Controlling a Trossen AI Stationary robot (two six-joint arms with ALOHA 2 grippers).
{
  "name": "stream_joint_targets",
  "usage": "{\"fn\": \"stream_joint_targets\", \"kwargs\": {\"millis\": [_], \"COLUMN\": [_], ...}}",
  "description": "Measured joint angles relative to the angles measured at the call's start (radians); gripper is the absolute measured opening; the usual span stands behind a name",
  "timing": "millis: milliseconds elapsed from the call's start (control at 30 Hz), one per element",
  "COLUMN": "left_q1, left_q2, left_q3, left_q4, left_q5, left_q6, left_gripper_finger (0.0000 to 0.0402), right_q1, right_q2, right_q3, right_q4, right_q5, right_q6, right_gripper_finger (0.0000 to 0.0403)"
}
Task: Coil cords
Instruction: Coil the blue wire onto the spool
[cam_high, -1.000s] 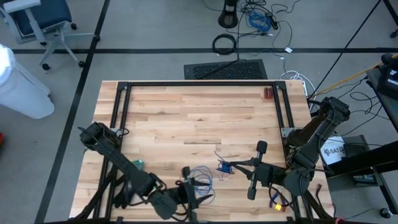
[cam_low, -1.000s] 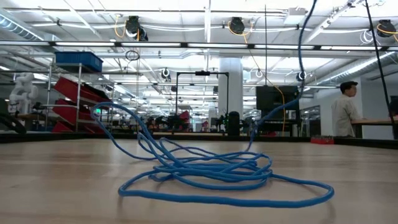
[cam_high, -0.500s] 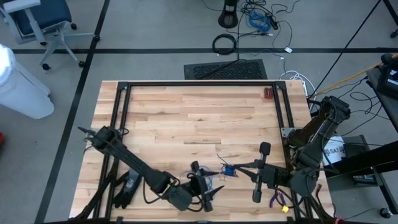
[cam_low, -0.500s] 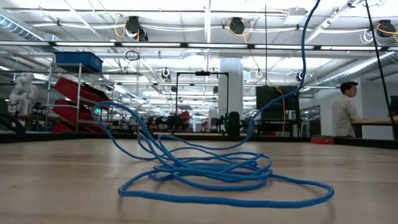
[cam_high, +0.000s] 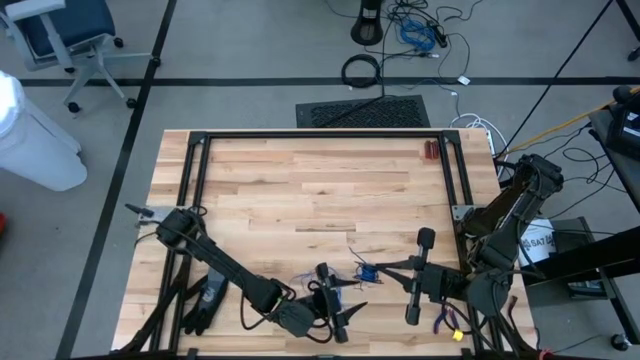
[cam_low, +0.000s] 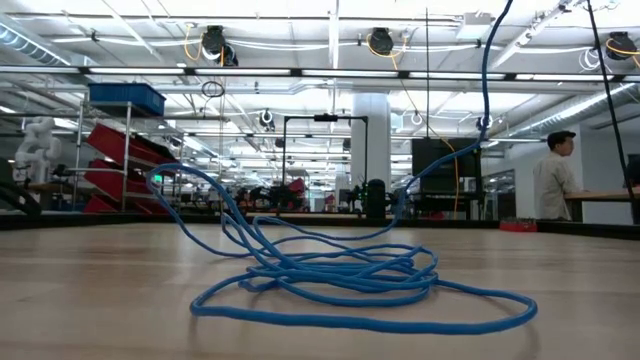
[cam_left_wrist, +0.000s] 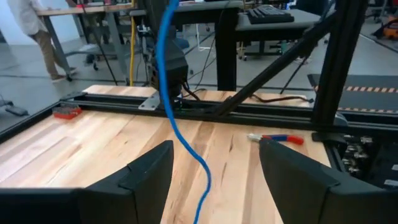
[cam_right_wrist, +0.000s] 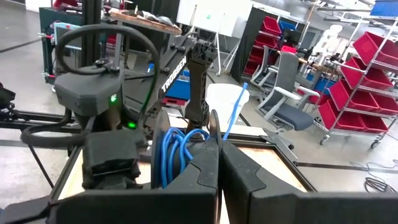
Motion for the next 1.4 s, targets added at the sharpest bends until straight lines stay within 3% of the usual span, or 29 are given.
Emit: {"fn": "stream_joint_targets", "kwargs": {"millis": [667, 867, 1100, 1200, 1400], "left_q1": [-0.001, -0.001, -0.036, -0.058, -0.11], "left_q2": [0.003, 0.002, -0.023, -0.078, -0.24], "left_q3": [0.0, 0.0, 0.0, 0.0, 0.0], "left_q4": [0.038, 0.022, -0.034, -0.149, -0.587], "left_q5": [-0.007, -0.02, -0.204, -0.283, -0.314], "left_q6": [0.046, 0.047, 0.135, 0.093, -0.237], "left_gripper_finger": [0.0012, 0.0006, 0.0003, 0.0003, 0.0002], "right_q1": [0.0, 0.0, 0.0, 0.0, 0.0], "right_q2": [0.0, 0.0, 0.0, 0.0, 0.0], "right_q3": [0.0, 0.0, 0.0, 0.0, 0.0], "right_q4": [0.0, -0.001, -0.002, -0.004, -0.015], "right_q5": [0.0, 0.0, 0.0, -0.003, -0.021], "right_q6": [-0.003, -0.003, -0.003, 0.0, 0.003], "right_gripper_finger": [0.0, 0.0, 0.0, 0.0, 0.0]}}
